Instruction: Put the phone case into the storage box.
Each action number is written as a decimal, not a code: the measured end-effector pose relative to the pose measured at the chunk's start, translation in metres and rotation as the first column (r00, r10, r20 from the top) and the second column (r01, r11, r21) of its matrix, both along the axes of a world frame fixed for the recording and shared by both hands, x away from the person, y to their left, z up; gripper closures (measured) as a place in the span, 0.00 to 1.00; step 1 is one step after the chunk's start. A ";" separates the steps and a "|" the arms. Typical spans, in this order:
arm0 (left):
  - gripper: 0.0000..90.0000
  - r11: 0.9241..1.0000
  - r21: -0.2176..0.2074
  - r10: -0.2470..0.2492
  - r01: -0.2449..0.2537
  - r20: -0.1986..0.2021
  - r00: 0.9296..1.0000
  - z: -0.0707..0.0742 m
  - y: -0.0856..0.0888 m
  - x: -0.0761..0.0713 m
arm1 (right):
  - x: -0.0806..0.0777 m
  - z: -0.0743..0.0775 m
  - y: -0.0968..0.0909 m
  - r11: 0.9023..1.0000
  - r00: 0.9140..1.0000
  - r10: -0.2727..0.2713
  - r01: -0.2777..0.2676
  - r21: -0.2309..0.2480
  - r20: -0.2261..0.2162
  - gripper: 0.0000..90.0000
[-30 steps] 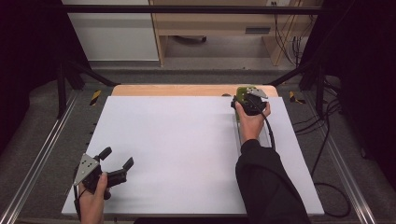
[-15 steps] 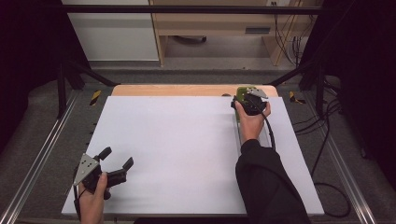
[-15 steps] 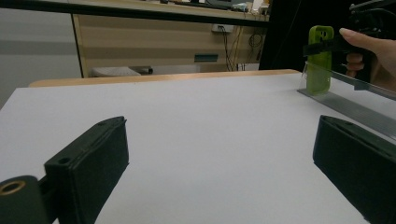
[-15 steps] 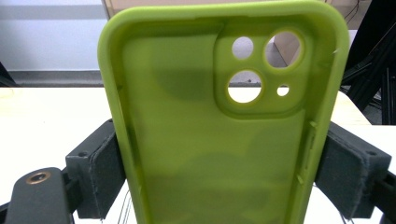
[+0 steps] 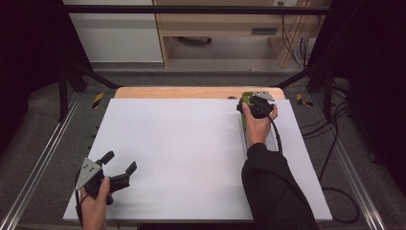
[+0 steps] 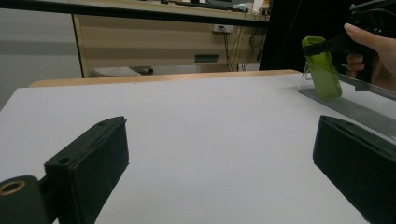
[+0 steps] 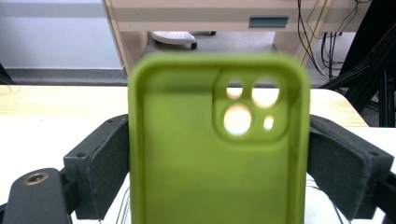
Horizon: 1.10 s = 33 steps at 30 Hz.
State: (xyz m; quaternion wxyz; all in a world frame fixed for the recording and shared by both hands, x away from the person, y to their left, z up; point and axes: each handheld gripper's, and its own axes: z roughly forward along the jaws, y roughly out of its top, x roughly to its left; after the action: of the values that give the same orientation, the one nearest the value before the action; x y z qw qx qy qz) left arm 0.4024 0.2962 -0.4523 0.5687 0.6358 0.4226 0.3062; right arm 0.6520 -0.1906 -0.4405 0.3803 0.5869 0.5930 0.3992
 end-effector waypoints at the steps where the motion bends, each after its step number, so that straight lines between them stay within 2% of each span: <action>1: 0.03 1.000 -0.004 0.001 -0.001 0.001 1.000 0.000 0.000 0.000 | 0.000 0.000 0.000 1.000 1.000 0.003 -0.003 0.000 -0.002 0.14; 13: 0.03 1.000 -0.004 0.001 -0.001 0.001 1.000 0.000 0.000 0.000 | -0.001 0.001 0.001 1.000 1.000 0.003 -0.003 -0.004 0.000 0.07; 18: 0.03 1.000 -0.004 0.001 -0.001 0.001 1.000 0.000 0.000 0.000 | -0.002 0.002 0.002 1.000 1.000 0.002 -0.002 -0.017 0.007 0.06; 33: 0.03 1.000 -0.004 0.005 -0.005 0.003 1.000 0.000 0.001 0.001 | -0.006 0.012 0.001 1.000 0.999 -0.011 0.012 -0.009 0.031 0.05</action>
State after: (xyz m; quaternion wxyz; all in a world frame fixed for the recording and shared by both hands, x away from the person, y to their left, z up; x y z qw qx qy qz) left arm 0.4034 0.2974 -0.4526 0.5698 0.6333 0.4239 0.3075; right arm 0.6463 -0.1897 -0.4290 0.3942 0.5824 0.5854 0.4034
